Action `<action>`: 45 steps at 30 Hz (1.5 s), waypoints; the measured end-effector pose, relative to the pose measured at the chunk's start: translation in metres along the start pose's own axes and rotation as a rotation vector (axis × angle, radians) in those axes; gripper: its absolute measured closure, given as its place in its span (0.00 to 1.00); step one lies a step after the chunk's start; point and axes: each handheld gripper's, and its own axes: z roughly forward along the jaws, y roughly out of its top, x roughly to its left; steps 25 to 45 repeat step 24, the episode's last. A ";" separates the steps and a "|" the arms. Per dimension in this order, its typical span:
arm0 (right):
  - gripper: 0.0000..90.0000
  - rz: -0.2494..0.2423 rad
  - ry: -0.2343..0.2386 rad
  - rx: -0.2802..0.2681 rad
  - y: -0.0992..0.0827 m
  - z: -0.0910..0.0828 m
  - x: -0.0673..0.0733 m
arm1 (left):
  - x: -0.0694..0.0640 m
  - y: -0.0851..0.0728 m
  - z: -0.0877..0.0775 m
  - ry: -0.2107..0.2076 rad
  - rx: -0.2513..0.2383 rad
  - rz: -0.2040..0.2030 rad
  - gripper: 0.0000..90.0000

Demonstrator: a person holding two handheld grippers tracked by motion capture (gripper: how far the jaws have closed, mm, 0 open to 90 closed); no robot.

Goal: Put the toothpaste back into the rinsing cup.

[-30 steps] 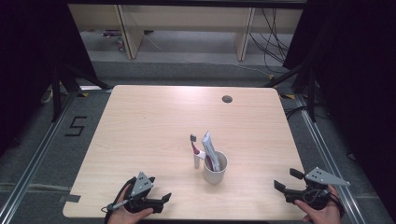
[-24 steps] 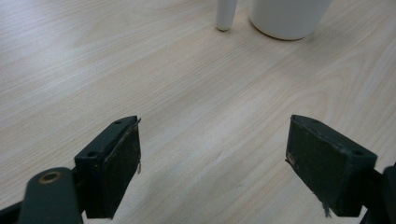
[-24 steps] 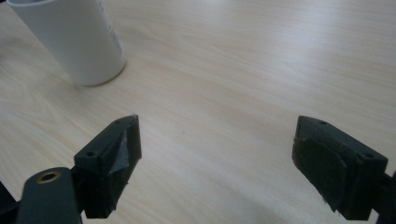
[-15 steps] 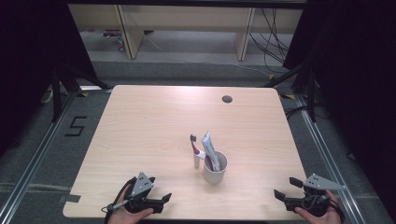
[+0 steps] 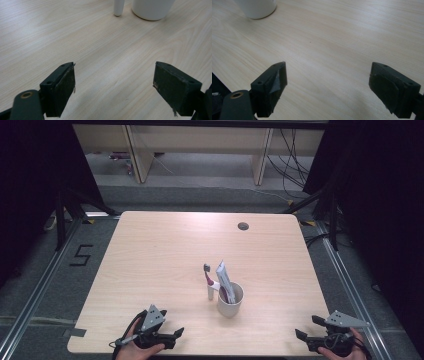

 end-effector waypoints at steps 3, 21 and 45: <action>0.18 0.003 -0.002 -0.007 0.000 0.000 0.000 | 0.000 0.000 0.000 0.000 0.001 0.000 0.19; 0.18 -0.012 -0.007 0.005 0.000 0.001 0.002 | -0.001 -0.001 0.001 -0.007 -0.021 -0.017 0.19; 0.18 -0.011 -0.006 0.006 0.001 0.002 0.002 | -0.001 -0.001 0.001 -0.006 -0.020 -0.016 0.19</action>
